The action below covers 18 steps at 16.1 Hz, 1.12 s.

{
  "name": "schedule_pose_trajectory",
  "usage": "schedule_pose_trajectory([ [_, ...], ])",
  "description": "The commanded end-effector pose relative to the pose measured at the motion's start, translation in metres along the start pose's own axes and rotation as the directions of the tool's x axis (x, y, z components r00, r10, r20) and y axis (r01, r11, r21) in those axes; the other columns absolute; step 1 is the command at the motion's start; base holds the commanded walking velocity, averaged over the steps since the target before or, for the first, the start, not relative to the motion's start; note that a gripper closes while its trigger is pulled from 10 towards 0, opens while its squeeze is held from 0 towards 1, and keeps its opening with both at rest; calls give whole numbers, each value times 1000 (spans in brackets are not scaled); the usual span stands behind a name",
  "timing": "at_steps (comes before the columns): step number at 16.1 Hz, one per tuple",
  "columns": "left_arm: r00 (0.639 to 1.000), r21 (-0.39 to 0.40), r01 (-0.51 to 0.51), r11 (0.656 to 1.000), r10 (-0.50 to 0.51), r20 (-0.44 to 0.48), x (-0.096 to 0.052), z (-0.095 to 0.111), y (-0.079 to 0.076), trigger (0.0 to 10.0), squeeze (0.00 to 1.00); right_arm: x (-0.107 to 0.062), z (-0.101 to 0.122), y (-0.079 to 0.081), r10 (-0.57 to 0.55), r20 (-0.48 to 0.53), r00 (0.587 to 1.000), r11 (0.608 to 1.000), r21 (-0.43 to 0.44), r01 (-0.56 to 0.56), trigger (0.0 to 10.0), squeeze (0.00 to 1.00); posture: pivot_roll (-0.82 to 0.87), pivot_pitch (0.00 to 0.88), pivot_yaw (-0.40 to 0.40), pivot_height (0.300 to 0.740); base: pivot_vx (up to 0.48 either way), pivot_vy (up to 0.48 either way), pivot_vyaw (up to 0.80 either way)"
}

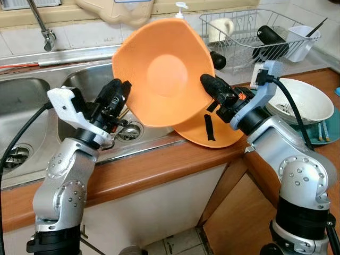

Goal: Kitchen organization

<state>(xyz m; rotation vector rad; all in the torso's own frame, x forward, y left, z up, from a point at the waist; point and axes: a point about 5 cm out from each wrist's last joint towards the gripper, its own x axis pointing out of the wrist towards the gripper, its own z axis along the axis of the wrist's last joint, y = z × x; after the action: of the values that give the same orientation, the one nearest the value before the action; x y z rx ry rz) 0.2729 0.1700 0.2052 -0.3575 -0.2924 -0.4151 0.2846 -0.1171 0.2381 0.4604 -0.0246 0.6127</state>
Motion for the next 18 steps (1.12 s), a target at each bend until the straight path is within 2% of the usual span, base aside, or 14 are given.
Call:
schedule_pose_trajectory([
  [1,997,-14,-78,997,78,7,-4,3,12,10000,0,-4,9,-1,10,70,998,1000,4,-10,2824,0,-64,0,24,740,0,0,0],
  [4,995,-21,-86,996,87,56,-5,9,12,10000,0,-5,7,-4,-17,75,997,1000,3,17,2275,0,-62,0,27,740,0,0,0],
  [6,996,14,-81,997,80,47,-6,9,11,10000,0,-5,7,-4,-23,85,996,1000,9,23,2000,0,-59,0,29,740,0,0,0],
  [9,999,-73,-38,997,40,28,-7,5,7,10000,0,-5,6,-3,-17,89,996,1000,9,17,1882,0,-61,0,30,740,0,0,0],
  [10,1000,-134,-7,991,10,21,-7,3,3,10000,0,-5,6,-3,-15,87,996,1000,2,15,1843,0,-61,0,30,740,0,0,0],
  [12,1000,-181,15,983,-17,-11,-9,-4,1,10000,0,-5,5,-1,-5,81,997,1000,-10,6,1804,0,-61,0,30,740,0,0,0],
  [14,1000,-226,29,974,-29,1,-8,-4,-1,10000,0,-4,4,-1,-2,69,998,1000,-28,4,1765,0,-63,0,31,740,0,0,0],
  [18,997,-239,41,970,-56,-58,-10,-12,-1,10000,0,-4,2,5,37,53,998,999,-42,-34,1843,0,-64,0,30,740,0,0,0],
])
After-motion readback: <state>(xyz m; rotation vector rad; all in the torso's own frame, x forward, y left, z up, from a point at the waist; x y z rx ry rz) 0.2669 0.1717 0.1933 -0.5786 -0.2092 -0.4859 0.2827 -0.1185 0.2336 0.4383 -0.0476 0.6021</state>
